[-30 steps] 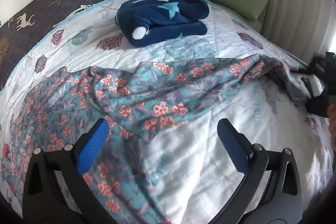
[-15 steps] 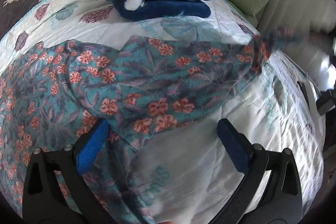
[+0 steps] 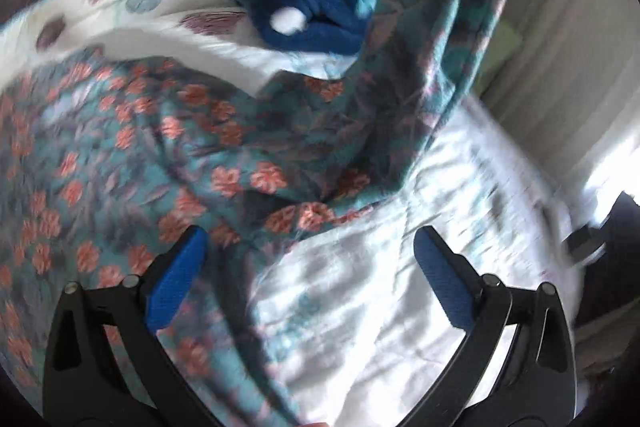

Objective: Fold small clothes

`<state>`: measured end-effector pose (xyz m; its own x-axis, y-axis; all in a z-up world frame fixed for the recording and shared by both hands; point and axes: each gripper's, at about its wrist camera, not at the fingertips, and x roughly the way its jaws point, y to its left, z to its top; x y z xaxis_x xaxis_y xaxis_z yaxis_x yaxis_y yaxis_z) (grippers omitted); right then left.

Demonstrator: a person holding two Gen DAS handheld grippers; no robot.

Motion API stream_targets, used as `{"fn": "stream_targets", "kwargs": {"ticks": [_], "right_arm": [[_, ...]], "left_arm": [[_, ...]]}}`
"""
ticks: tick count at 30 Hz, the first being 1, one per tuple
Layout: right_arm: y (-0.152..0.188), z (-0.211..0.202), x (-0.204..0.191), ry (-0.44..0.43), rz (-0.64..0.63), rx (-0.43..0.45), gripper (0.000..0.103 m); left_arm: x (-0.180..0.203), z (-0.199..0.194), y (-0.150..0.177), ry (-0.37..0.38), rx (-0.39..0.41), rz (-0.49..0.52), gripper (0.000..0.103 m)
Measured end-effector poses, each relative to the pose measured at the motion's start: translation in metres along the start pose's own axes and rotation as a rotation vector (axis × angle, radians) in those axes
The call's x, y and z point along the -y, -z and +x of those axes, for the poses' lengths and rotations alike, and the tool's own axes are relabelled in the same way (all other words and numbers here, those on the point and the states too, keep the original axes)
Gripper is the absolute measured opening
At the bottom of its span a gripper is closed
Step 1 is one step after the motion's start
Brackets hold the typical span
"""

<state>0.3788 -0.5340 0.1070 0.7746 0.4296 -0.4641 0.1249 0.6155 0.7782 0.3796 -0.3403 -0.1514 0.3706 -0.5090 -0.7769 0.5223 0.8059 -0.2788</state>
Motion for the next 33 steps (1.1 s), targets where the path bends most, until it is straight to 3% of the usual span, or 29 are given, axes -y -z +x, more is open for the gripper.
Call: {"fn": "stream_targets", "kwargs": {"ticks": [4,8,9,12,17,19,21,25,28,33], "right_arm": [[0.014,0.035,-0.059,0.023,-0.120,-0.065,0.004],[0.037,0.075,-0.078,0.032,-0.178,-0.150,0.004],[0.044,0.085,-0.081,0.036,-0.187,-0.169,0.004],[0.066,0.119,-0.080,0.040,-0.192,-0.235,0.004],[0.097,0.150,-0.097,0.037,-0.222,-0.310,0.004],[0.103,0.154,-0.102,0.032,-0.222,-0.326,0.004],[0.109,0.158,-0.110,0.045,-0.237,-0.328,0.004],[0.120,0.170,-0.122,0.054,-0.264,-0.352,0.004],[0.129,0.179,-0.128,0.064,-0.280,-0.359,0.004],[0.137,0.188,-0.134,0.066,-0.291,-0.373,0.004]], "left_arm": [[-0.044,-0.053,-0.001,0.092,0.093,-0.178,0.102],[-0.100,-0.118,0.001,0.166,0.233,-0.362,0.102],[-0.112,-0.133,-0.004,0.155,0.264,-0.388,0.102],[-0.122,-0.164,-0.021,0.024,0.334,-0.340,0.102],[-0.120,-0.183,-0.032,-0.165,0.422,-0.219,0.102],[-0.126,-0.192,-0.033,-0.186,0.461,-0.229,0.102],[-0.133,-0.190,-0.039,-0.148,0.458,-0.247,0.102],[-0.138,-0.196,-0.044,-0.317,0.483,-0.282,0.102],[-0.149,-0.202,-0.045,-0.337,0.480,-0.320,0.102],[-0.159,-0.223,-0.035,-0.491,0.552,-0.375,0.102]]}}
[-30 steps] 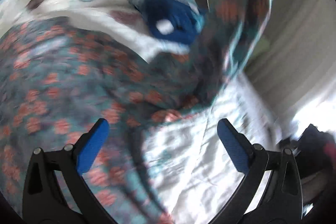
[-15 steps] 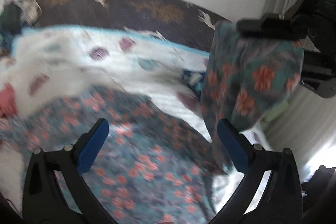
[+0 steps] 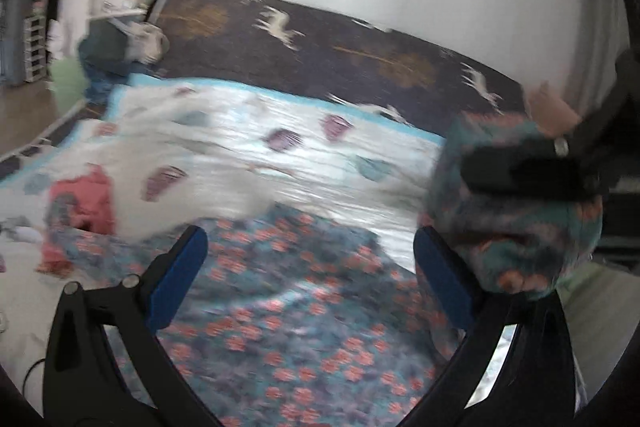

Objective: Fold small clothes

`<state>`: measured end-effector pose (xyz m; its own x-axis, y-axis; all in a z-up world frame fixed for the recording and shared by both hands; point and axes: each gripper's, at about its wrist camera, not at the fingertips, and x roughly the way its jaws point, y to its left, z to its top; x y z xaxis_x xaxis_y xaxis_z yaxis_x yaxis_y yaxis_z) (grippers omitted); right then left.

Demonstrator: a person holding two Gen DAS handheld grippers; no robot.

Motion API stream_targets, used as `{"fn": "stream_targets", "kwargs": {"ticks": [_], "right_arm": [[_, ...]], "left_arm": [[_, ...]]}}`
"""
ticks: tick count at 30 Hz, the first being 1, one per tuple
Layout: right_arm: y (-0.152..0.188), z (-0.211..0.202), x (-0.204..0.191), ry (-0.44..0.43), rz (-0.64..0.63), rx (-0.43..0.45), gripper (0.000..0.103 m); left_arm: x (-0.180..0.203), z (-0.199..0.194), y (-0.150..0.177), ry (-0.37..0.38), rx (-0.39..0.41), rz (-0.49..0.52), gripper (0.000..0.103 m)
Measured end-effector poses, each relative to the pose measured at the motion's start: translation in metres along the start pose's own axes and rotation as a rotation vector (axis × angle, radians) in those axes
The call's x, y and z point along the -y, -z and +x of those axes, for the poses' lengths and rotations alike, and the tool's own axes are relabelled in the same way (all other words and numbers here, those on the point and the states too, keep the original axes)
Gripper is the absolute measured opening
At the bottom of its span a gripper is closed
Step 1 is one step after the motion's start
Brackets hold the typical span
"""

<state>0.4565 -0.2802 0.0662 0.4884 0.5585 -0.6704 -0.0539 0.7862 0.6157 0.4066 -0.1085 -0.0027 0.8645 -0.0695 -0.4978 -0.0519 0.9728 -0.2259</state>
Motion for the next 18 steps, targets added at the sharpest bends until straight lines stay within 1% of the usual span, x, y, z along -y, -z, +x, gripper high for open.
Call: {"fn": "stream_targets", "kwargs": {"ticks": [1,2,3,4,5,6,7,8,9,10,11,13,14,15,16,18], "right_arm": [[0.001,0.002,-0.002,0.004,-0.004,-0.002,0.004],[0.002,0.003,-0.004,0.008,-0.012,-0.002,0.004],[0.003,0.004,-0.007,0.007,-0.020,-0.001,0.004],[0.003,0.004,-0.010,0.000,-0.022,-0.002,0.005],[0.004,0.006,-0.012,-0.010,-0.021,-0.006,0.005],[0.005,0.008,-0.013,-0.018,-0.018,-0.010,0.007],[0.005,0.009,-0.015,-0.025,-0.013,-0.014,0.008],[0.005,0.012,-0.016,-0.031,-0.009,-0.024,0.008],[0.005,0.015,-0.015,-0.036,-0.006,-0.034,0.012],[0.006,0.016,-0.015,-0.044,0.002,-0.044,0.017],[0.007,0.018,-0.013,-0.051,0.012,-0.054,0.020],[0.007,0.018,-0.010,-0.063,0.021,-0.057,0.040],[0.006,0.016,-0.006,-0.063,0.022,-0.045,0.046],[0.006,0.014,-0.003,-0.055,0.020,-0.032,0.055],[0.005,0.012,0.001,-0.040,0.011,-0.019,0.058],[0.004,0.009,0.012,0.019,-0.026,0.002,0.059]], "left_arm": [[-0.004,-0.003,-0.002,-0.004,0.022,-0.006,0.102],[-0.007,-0.004,-0.004,0.002,0.039,-0.006,0.100],[-0.008,-0.004,-0.005,0.015,0.043,0.001,0.089],[-0.008,-0.003,-0.006,0.026,0.039,0.011,0.081],[-0.009,-0.001,-0.007,0.033,0.026,0.022,0.064],[-0.012,0.002,-0.008,0.040,0.008,0.023,0.051],[-0.016,0.004,-0.008,0.051,-0.004,0.013,0.045],[-0.022,0.007,-0.008,0.073,-0.017,-0.009,0.034],[-0.029,0.009,-0.008,0.094,-0.030,-0.037,0.024],[-0.035,0.011,-0.007,0.106,-0.034,-0.055,0.019],[-0.043,0.013,-0.007,0.109,-0.036,-0.071,0.011],[-0.056,0.013,-0.007,0.105,-0.024,-0.086,0.010],[-0.061,0.012,-0.008,0.108,-0.014,-0.090,0.010],[-0.065,0.012,-0.008,0.110,-0.005,-0.089,0.010],[-0.071,0.012,-0.008,0.106,0.003,-0.082,0.010],[-0.080,0.014,-0.008,0.094,0.003,-0.059,0.010]]}}
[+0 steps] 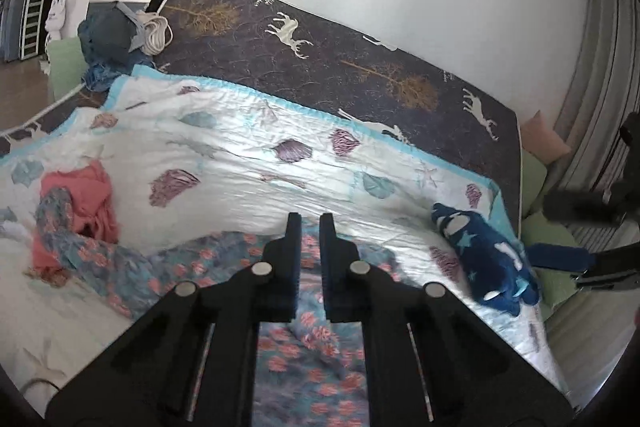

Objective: Fold small clothes

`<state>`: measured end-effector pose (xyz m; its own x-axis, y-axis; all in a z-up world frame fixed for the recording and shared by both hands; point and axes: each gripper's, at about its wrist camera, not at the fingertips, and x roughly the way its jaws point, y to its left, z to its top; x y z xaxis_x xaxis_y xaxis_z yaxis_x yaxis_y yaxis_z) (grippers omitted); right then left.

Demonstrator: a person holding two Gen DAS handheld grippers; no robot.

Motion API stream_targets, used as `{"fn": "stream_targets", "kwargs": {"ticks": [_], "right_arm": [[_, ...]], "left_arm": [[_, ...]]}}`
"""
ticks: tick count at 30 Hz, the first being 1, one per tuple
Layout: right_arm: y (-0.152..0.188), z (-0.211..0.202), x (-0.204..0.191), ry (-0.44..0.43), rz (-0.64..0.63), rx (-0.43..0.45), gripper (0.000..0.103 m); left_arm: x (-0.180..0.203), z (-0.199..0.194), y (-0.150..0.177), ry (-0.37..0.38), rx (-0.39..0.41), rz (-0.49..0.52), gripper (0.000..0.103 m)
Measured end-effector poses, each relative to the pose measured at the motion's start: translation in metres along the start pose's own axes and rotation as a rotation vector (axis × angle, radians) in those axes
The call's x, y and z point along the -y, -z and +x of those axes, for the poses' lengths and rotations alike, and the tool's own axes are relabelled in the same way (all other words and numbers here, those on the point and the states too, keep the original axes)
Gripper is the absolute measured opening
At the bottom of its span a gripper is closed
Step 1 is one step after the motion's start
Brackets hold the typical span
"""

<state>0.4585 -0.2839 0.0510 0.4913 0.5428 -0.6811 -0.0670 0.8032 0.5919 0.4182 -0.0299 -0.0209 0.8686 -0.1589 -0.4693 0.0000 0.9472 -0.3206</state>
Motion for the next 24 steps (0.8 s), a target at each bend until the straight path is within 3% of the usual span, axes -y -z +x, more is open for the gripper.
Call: {"fn": "stream_targets", "kwargs": {"ticks": [4,6,7,8,11,14,18,22,23,24], "right_arm": [[0.006,0.007,0.036,0.113,-0.033,-0.015,0.059],[0.014,0.018,0.058,0.166,-0.049,-0.051,0.059],[0.017,0.021,0.067,0.180,-0.046,-0.065,0.059],[0.022,0.025,0.079,0.185,-0.030,-0.079,0.059],[0.032,0.034,0.107,0.157,0.020,-0.112,0.059],[0.039,0.037,0.121,0.157,0.017,-0.123,0.059],[0.040,0.035,0.138,0.187,-0.019,-0.123,0.059],[0.037,0.030,0.160,0.151,0.049,-0.119,0.059],[0.037,0.029,0.166,0.144,0.070,-0.115,0.059],[0.036,0.029,0.171,0.141,0.084,-0.114,0.059]], "left_arm": [[-0.027,0.021,0.008,-0.029,-0.077,0.013,0.013],[-0.043,0.042,0.014,-0.035,-0.146,0.003,0.035],[-0.049,0.053,0.016,-0.019,-0.181,-0.002,0.055],[-0.055,0.071,0.018,0.004,-0.232,-0.010,0.066],[-0.061,0.114,0.021,0.048,-0.334,-0.008,0.067],[-0.054,0.155,0.024,0.045,-0.416,0.082,0.069],[-0.048,0.214,0.041,0.071,-0.604,0.141,0.069],[-0.036,0.227,0.043,0.037,-0.603,0.202,0.069],[-0.032,0.226,0.043,0.031,-0.603,0.226,0.057],[-0.030,0.224,0.043,0.038,-0.595,0.250,0.033]]}}
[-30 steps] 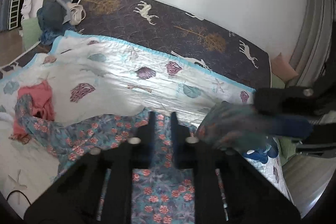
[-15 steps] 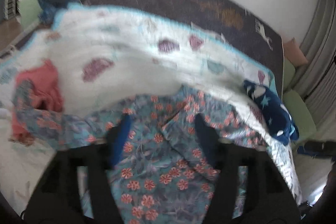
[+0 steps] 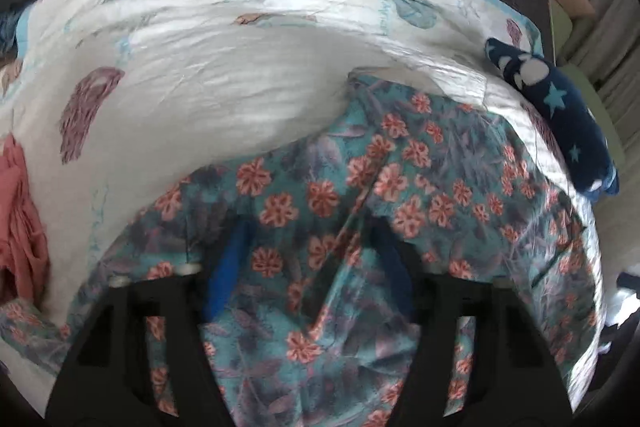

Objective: Fold small clothes

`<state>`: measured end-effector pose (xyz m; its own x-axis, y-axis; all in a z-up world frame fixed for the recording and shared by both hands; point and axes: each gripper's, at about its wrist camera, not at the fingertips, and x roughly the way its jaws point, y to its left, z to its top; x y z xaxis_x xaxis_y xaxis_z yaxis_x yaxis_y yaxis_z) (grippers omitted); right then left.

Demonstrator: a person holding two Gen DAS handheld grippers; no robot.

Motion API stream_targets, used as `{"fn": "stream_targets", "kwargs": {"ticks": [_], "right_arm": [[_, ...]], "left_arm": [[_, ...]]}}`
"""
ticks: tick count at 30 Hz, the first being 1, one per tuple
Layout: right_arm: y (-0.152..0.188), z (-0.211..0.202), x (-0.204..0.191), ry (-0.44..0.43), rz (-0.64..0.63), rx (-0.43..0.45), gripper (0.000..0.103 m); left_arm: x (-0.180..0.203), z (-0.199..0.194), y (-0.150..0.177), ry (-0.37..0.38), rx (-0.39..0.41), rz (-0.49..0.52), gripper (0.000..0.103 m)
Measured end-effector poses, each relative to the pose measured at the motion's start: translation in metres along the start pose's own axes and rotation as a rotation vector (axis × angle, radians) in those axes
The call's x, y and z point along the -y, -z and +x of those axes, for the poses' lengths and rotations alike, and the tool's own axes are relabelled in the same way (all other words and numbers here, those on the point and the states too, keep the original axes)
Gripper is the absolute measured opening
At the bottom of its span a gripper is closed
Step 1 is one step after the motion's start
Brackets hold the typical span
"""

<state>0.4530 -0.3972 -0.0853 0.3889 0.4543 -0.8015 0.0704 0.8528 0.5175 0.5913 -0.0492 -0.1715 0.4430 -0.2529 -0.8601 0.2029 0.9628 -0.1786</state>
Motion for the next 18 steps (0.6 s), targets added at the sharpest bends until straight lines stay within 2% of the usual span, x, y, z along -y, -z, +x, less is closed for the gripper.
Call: {"fn": "stream_targets", "kwargs": {"ticks": [1,2,4,7,9,12,14,16,17,18], "right_arm": [[-0.001,0.000,0.002,0.001,0.008,0.003,0.059],[-0.002,0.000,0.005,0.001,0.022,0.009,0.059],[-0.003,0.001,0.009,-0.011,0.047,0.009,0.059],[-0.002,0.003,0.010,-0.052,0.073,-0.003,0.059],[-0.001,0.003,0.005,-0.036,0.054,-0.004,0.059],[-0.001,0.004,-0.003,-0.005,0.020,0.005,0.059],[-0.002,0.005,-0.005,-0.042,0.035,0.003,0.059],[-0.004,0.007,-0.007,-0.089,0.055,0.002,0.059],[-0.004,0.009,-0.010,-0.107,0.060,-0.001,0.059],[-0.004,0.010,-0.011,-0.111,0.061,-0.002,0.060]], "left_arm": [[0.002,-0.003,0.001,-0.003,0.010,0.020,0.021],[0.000,-0.007,0.004,-0.003,0.020,0.028,0.002],[-0.007,-0.013,0.006,0.019,0.039,0.013,0.002],[-0.033,-0.029,0.011,0.080,0.074,-0.081,0.000],[-0.052,-0.045,0.019,0.111,0.105,-0.134,0.000],[-0.073,-0.053,0.024,0.186,0.095,-0.189,0.000],[-0.082,-0.050,0.022,0.185,0.092,-0.215,0.001],[-0.086,-0.039,0.020,0.246,0.054,-0.243,0.020],[-0.087,-0.026,0.016,0.320,-0.021,-0.283,0.046],[-0.088,-0.019,0.016,0.372,-0.052,-0.318,0.055]]}}
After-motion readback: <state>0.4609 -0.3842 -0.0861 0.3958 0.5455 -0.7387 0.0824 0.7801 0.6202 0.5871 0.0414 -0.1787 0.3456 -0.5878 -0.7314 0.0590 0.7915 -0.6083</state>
